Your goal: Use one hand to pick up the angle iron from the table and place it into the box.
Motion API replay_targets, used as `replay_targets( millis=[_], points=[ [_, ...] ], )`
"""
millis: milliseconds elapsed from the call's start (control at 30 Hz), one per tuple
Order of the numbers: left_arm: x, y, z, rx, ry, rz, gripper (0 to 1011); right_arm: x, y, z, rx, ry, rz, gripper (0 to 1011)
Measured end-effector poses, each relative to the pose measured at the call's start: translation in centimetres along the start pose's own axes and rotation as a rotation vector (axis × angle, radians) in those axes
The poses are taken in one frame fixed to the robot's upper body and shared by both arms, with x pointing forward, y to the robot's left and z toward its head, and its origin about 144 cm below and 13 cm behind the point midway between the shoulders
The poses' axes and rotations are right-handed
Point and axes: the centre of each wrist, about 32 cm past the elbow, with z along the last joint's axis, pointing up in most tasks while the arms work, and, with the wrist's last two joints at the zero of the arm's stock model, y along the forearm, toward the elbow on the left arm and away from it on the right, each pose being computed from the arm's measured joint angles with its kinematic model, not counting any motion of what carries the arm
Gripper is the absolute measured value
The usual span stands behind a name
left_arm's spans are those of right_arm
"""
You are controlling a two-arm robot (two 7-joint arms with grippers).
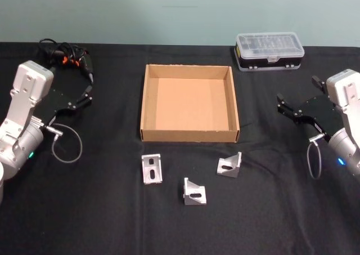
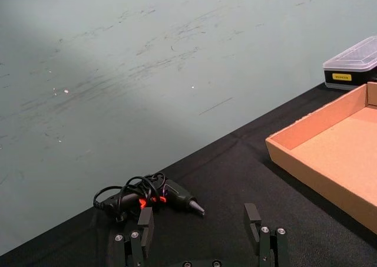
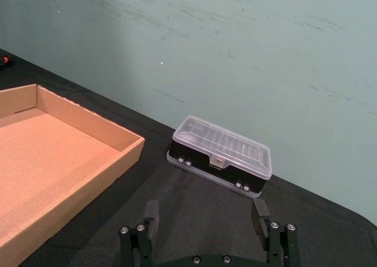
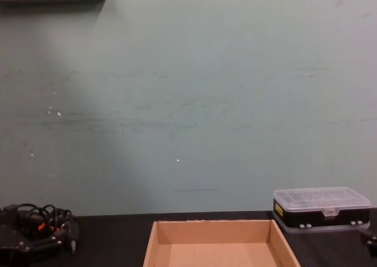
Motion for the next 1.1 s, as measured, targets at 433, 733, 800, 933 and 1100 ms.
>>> replay_targets(
  millis=[433,733,800,933,1100],
  points=[
    [0.00,0.00,0.00,0.000,0.000,0.000,1000,0.00,0.00,0.00,0.000,0.000,0.000,1000],
    [0.00,0.00,0.00,0.000,0.000,0.000,1000,0.00,0.00,0.00,0.000,0.000,0.000,1000],
    [0.00,0.00,0.00,0.000,0.000,0.000,1000,0.00,0.00,0.00,0.000,0.000,0.000,1000],
    [0.00,0.00,0.00,0.000,0.000,0.000,1000,0.00,0.00,0.00,0.000,0.000,0.000,1000],
    [0.00,0.00,0.00,0.000,0.000,0.000,1000,0.00,0.00,0.00,0.000,0.000,0.000,1000]
  ],
)
